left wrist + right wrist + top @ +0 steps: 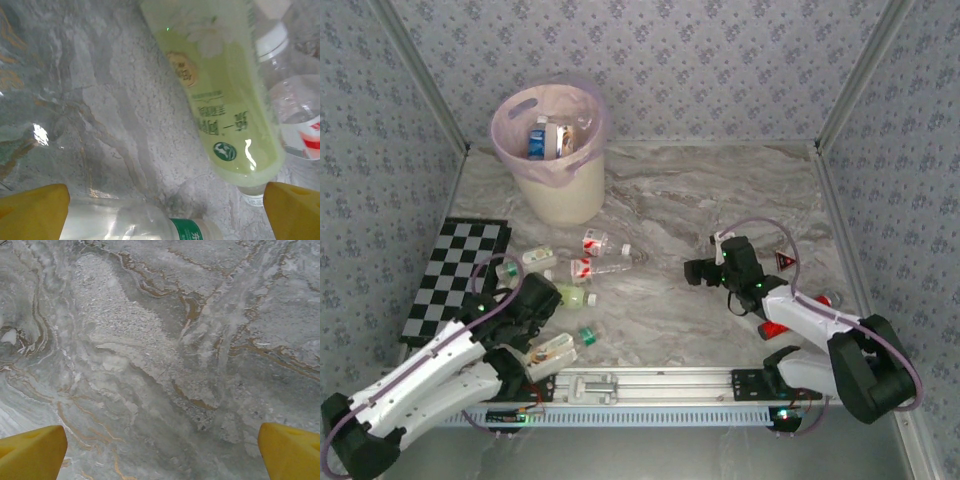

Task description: Put the plastic bottles in the bin

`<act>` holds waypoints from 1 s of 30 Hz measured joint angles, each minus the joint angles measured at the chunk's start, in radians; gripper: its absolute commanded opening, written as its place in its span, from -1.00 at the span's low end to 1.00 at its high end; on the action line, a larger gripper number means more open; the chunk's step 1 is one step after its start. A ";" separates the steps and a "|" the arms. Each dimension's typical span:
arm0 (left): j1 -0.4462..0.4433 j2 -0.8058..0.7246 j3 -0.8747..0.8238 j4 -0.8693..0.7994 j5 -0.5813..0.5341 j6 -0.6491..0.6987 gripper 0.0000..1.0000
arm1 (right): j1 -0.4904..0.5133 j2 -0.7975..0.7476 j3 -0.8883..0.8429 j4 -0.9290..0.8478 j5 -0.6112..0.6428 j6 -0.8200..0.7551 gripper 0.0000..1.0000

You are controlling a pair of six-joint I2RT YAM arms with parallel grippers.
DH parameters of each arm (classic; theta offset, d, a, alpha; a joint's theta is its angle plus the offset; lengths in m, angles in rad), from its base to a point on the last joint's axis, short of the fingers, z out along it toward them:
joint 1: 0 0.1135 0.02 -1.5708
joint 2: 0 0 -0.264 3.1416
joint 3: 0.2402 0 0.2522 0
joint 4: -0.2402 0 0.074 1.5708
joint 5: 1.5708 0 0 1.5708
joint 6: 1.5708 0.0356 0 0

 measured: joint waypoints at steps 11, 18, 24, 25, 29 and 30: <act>-0.018 0.184 0.167 -0.032 0.073 0.340 0.98 | 0.010 0.021 0.021 -0.001 0.000 0.000 1.00; -0.027 0.365 0.269 -0.079 0.059 0.533 0.98 | 0.028 0.031 0.055 -0.009 -0.002 -0.003 0.99; 0.080 0.293 0.135 0.095 0.053 0.452 0.98 | 0.034 0.014 0.056 -0.032 0.004 -0.008 1.00; 0.096 0.279 0.111 0.122 0.050 0.428 0.98 | 0.034 0.011 0.056 -0.035 0.005 -0.011 1.00; 0.125 0.223 0.040 0.207 0.033 0.325 0.98 | 0.033 0.003 0.056 -0.052 0.009 -0.023 1.00; 0.125 0.215 0.035 0.212 0.022 0.301 0.98 | 0.033 0.003 0.056 -0.055 0.009 -0.026 1.00</act>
